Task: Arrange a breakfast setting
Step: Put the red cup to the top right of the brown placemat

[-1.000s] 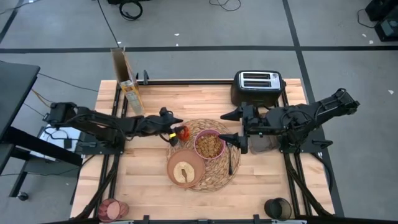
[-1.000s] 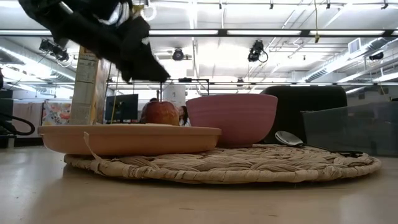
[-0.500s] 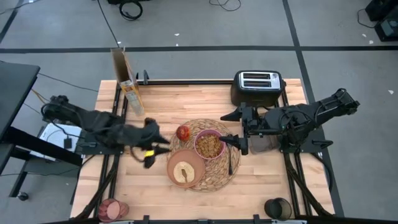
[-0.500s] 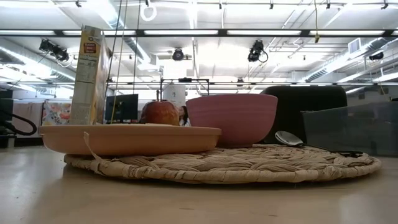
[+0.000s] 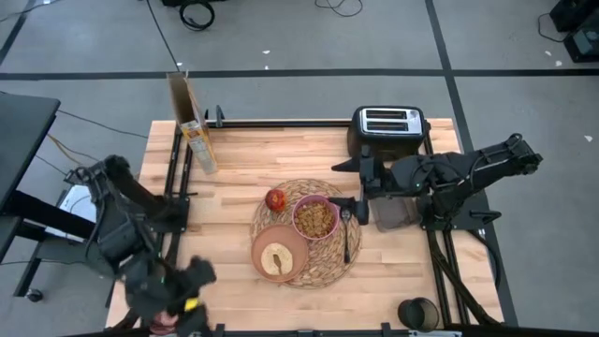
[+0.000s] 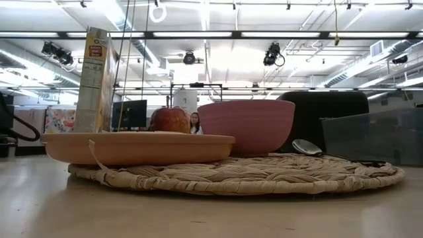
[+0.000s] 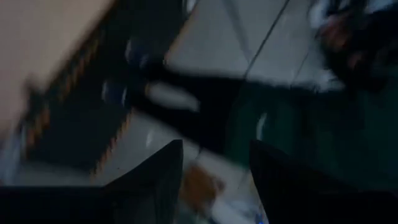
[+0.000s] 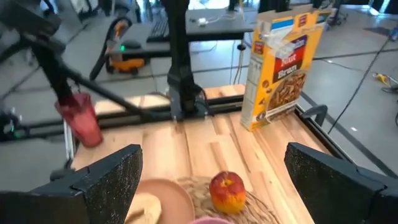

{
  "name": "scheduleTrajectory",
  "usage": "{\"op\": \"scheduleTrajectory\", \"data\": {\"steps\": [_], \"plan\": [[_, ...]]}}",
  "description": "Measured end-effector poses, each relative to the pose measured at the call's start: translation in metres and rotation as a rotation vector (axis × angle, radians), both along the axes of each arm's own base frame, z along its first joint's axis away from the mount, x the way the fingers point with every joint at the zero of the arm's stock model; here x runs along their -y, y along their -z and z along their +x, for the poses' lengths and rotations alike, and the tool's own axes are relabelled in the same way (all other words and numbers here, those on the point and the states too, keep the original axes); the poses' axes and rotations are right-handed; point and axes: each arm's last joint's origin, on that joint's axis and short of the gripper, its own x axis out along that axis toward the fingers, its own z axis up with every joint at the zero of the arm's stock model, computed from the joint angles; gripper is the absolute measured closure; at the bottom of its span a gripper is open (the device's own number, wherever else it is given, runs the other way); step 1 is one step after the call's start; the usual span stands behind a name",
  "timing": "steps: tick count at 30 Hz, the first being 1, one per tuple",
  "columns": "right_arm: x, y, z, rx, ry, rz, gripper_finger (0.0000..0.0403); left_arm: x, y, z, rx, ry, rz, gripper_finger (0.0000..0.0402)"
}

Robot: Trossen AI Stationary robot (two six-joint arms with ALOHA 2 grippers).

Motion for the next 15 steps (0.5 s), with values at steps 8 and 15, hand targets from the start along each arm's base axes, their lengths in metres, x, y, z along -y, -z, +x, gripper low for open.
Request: {"op": "scheduleTrajectory", "data": {"steps": [8,15], "plan": [[0.000,0.008,-0.003,-0.091,-0.023,-0.034,0.0009,0.046,0.057,-0.024,-0.519,0.027,0.134,0.0210],[-0.002,0.010,-0.004,-0.109,-0.054,-0.023,0.0009,0.061,0.093,-0.019,-0.619,-0.007,0.305,0.0210]]}}
